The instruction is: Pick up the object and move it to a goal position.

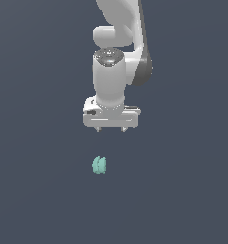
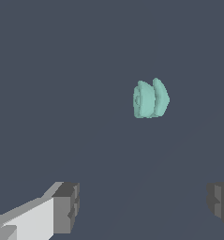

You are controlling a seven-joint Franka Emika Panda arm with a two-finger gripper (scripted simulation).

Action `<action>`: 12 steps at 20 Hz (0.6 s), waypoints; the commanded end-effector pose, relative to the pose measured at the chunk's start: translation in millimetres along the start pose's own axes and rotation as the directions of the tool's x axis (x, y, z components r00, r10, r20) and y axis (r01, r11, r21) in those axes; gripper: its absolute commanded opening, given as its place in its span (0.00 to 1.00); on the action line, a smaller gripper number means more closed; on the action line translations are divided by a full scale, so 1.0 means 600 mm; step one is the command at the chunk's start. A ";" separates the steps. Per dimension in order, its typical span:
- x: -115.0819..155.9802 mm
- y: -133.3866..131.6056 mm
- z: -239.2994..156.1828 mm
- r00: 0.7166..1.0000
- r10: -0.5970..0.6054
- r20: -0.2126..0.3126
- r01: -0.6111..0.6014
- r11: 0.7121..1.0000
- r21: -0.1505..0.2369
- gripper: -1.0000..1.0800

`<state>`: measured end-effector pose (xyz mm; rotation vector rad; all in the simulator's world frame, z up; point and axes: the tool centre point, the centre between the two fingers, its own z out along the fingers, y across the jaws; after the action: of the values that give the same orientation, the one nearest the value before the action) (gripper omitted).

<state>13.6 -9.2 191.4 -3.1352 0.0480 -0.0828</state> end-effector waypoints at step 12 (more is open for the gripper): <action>0.013 -0.039 -0.029 0.999 -0.027 -0.042 0.028 0.999 0.019 0.96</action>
<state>20.7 13.0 208.5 -3.1158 0.0056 -0.1450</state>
